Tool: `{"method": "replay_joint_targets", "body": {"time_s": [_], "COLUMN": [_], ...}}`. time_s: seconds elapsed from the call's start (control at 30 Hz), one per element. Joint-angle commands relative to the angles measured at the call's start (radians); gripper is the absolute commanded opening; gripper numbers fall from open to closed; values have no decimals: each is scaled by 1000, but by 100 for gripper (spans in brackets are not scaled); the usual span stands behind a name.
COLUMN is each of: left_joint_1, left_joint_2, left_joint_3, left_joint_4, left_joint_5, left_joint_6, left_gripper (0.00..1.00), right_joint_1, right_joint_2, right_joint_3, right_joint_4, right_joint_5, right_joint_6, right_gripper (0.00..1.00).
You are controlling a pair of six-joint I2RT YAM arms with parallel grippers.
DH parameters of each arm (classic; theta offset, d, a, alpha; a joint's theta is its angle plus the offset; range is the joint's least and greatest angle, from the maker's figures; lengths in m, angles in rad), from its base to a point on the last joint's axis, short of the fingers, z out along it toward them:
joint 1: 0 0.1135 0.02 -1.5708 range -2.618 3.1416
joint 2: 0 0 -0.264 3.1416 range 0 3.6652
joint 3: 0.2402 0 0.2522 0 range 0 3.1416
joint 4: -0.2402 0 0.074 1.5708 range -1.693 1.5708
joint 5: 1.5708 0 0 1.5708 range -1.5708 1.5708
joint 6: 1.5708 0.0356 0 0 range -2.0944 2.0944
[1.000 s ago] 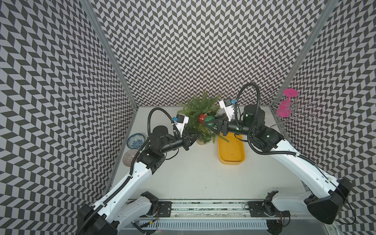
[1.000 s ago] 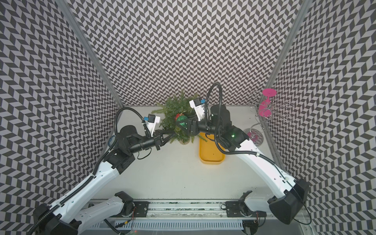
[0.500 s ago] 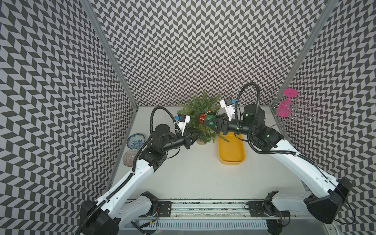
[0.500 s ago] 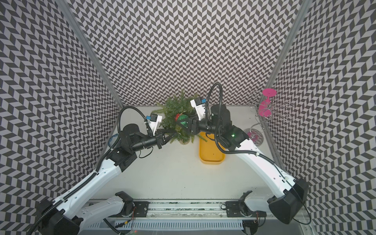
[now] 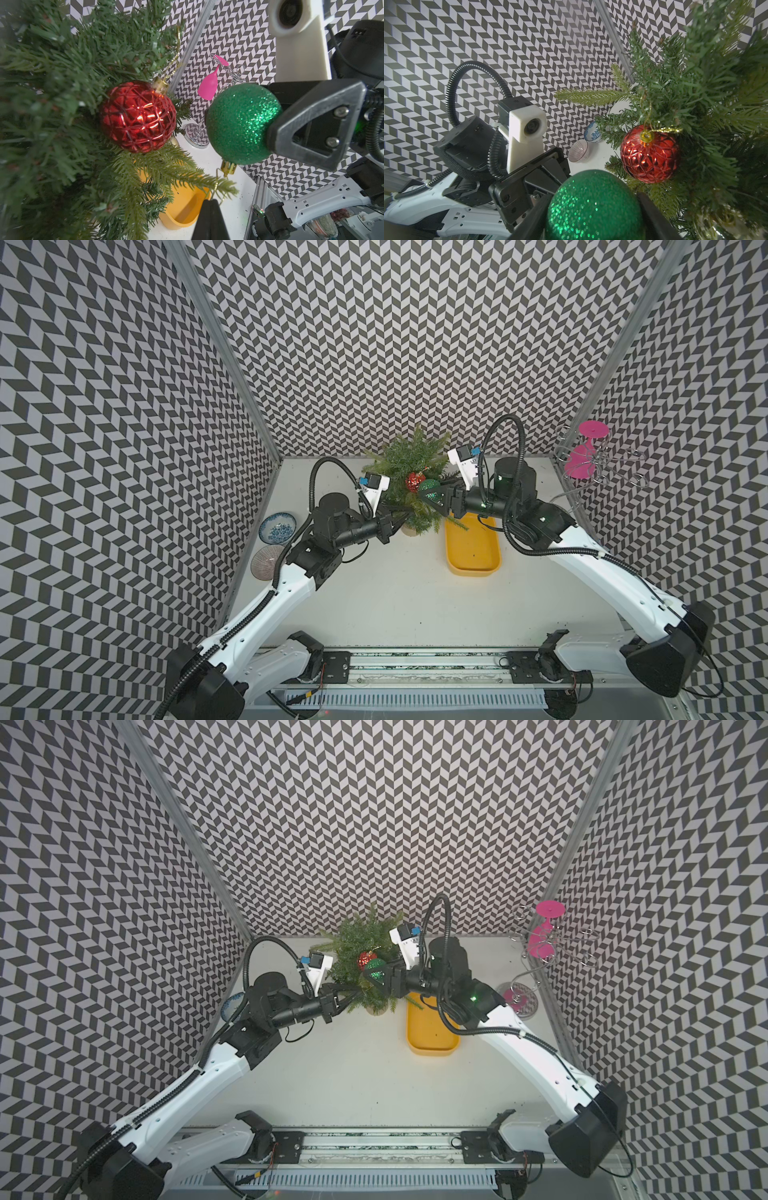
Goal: Decorate the small christmas tree with ornaments
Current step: Hang an ornament on the christmas tree.
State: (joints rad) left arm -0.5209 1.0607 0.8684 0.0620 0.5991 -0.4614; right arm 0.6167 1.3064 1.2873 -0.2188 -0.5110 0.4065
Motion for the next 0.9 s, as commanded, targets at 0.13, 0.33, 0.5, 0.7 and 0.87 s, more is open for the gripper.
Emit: {"method": "replay_joint_targets", "body": {"time_s": [0.13, 0.33, 0.5, 0.7, 0.87], "left_joint_1": [18, 19, 19, 19, 19], "left_joint_2": [1, 13, 18, 12, 0], "left_joint_3": [58, 64, 55, 39, 44], "left_joint_4": [21, 19, 13, 10, 10], "left_joint_5": [-12, -5, -5, -7, -12], "left_joint_6": [11, 10, 15, 9, -2], "left_gripper": [0, 0, 0, 0, 27], "right_joint_1": [-4, -10, -16, -18, -18], "right_joint_2": [-2, 1, -7, -26, -48], "right_joint_3": [-4, -10, -29, -58, -81], "right_joint_4": [95, 95, 97, 98, 115], "right_joint_5": [22, 37, 39, 37, 30], "right_joint_6": [8, 11, 13, 15, 33], "right_gripper": [61, 61, 61, 61, 61]}}
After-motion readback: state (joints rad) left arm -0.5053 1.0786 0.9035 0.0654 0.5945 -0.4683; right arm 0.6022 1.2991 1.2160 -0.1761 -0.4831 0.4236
